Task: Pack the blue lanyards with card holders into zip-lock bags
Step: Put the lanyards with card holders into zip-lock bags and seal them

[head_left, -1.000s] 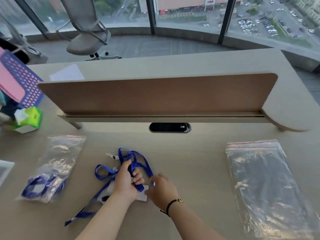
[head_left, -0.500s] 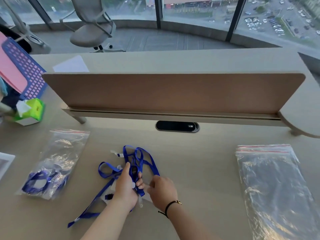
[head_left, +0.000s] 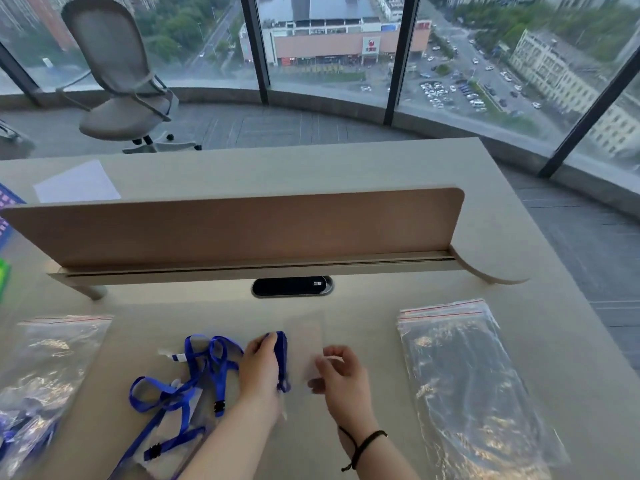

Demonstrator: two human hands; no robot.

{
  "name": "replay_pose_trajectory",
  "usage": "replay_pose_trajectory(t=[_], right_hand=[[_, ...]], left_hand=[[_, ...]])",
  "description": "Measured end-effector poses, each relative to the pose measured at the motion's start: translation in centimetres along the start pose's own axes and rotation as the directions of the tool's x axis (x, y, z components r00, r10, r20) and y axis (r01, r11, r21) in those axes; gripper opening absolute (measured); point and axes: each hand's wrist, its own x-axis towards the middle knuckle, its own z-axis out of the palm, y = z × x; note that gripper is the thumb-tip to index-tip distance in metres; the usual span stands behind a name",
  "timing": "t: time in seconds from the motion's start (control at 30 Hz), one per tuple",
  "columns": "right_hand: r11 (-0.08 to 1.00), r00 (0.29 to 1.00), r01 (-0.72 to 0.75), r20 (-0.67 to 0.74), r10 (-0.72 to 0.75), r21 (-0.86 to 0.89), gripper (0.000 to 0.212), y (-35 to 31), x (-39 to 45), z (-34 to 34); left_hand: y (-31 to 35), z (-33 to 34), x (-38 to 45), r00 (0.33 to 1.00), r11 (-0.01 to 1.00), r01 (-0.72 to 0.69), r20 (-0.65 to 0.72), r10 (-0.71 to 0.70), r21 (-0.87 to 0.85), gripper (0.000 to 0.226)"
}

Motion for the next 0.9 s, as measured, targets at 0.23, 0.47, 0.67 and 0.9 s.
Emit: replay_pose_trajectory(t=[0.23, 0.47, 0.67, 0.9], right_hand=[[0.997, 1.0, -0.011, -0.015, 0.012, 0.08, 0.001, -2.8, 0.0, -4.6], [1.0, 0.999, 0.008, -0.039, -0.008, 0.012, 0.008, -3.7, 0.7, -9.6], [0.996, 0.999, -0.009, -0.034, 0.006, -0.088, 0.013, -3.7, 3.4, -14.5], [0.86, 0.979, -0.036, -0.189, -0.07, -0.508, 0.028, -4.2, 11.4, -22.6]], left_hand=[[1.1, 4.6, -3.7, 0.893, 0.96, 0.238, 0.422, -0.157, -0.146, 0.045], [0.4, 8.4, -5.8, 0.864, 0.993, -0.061, 0.503, 0.003, 0.1, 0.029], [-1.1, 12.4, -5.7, 0.851, 0.971, -0.099, 0.524, -0.029, 0.215, 0.022], [-2.5, 17.5, -4.2, 0.899, 0.99, 0.008, 0.432, -0.07, 0.142, 0.021]])
